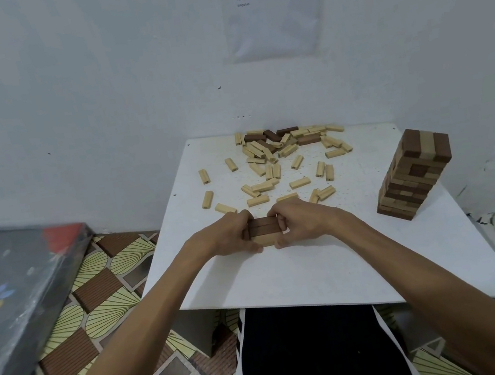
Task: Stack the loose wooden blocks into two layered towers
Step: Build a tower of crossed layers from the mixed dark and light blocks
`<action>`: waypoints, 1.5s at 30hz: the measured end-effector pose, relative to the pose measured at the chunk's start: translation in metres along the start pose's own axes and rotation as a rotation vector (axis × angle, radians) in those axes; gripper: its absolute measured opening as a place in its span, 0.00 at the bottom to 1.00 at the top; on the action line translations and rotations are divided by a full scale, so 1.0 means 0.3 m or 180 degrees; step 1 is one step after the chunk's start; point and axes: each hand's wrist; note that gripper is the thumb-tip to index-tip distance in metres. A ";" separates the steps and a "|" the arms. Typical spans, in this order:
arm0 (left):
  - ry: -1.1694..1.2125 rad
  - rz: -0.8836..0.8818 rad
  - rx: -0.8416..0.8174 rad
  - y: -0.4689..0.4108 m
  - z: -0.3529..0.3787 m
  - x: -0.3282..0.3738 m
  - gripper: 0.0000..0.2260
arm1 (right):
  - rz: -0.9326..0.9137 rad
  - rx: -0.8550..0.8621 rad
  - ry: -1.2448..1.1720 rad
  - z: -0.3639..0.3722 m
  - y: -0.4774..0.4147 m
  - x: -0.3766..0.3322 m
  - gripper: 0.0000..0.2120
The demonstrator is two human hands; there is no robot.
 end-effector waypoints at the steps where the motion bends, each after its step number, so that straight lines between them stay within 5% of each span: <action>1: -0.0026 -0.0004 0.0010 -0.002 0.000 0.001 0.27 | -0.0008 -0.0010 -0.0017 0.001 0.001 -0.001 0.29; 15: -0.0502 0.0506 0.0472 -0.023 -0.075 0.035 0.27 | -0.0047 0.0455 0.0217 -0.056 0.078 0.025 0.30; 22: -0.0510 0.0921 0.0565 -0.054 -0.138 0.142 0.35 | 0.0102 0.0651 0.0258 -0.137 0.208 0.055 0.42; 29: -0.0587 0.1377 0.0714 -0.086 -0.299 0.303 0.30 | 0.0326 0.0974 0.0267 -0.299 0.385 0.085 0.42; 45: -0.0637 0.1900 0.0761 -0.248 -0.517 0.741 0.35 | 0.0910 0.1512 0.0289 -0.547 0.722 0.256 0.40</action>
Point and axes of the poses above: each hand's wrist, its own y-axis away from the middle knuckle, its own z-axis out of the palm, x = y × z, and after that the axes turned 10 degrees about -x, right-handed
